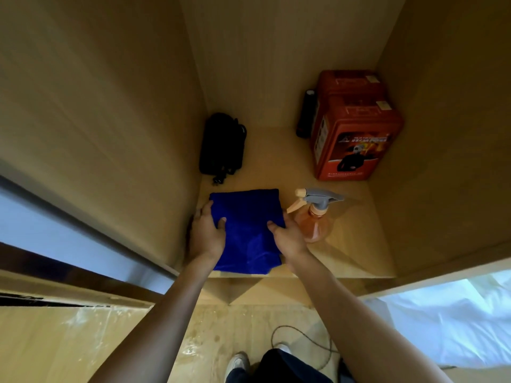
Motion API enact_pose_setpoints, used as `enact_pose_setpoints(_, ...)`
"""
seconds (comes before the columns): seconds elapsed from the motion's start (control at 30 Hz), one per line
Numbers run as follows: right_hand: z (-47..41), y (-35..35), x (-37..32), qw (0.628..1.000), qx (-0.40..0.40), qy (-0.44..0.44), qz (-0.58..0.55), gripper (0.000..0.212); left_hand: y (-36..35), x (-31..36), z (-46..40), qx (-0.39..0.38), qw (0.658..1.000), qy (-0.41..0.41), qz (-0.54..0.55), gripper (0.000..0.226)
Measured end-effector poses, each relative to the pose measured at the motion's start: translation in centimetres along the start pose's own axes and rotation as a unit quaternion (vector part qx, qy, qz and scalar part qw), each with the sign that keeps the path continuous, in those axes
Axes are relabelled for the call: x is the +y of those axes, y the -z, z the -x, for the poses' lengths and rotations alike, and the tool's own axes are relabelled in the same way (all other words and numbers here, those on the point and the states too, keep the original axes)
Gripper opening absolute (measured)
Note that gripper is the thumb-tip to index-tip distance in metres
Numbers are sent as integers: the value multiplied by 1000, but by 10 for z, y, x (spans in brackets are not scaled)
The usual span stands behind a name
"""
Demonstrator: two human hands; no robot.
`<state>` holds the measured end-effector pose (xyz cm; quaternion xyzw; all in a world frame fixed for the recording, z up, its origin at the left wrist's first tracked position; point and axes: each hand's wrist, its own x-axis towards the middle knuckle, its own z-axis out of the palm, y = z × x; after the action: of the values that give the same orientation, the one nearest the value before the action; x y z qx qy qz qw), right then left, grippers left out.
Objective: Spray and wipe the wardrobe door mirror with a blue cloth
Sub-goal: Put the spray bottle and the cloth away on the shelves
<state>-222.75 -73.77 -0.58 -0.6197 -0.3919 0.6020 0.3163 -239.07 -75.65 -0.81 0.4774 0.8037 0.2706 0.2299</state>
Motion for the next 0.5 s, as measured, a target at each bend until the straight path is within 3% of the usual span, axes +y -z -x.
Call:
enact_pose_setpoints(0.17, 10, 3, 2, 999, 17, 22, 34, 38, -1, -2, 9, 0, 998, -11, -69, 50)
enact_pose_setpoints(0.5, 52, 37, 30, 986, 139, 83, 49, 13, -25, 28, 57, -83, 983, -119, 116, 41)
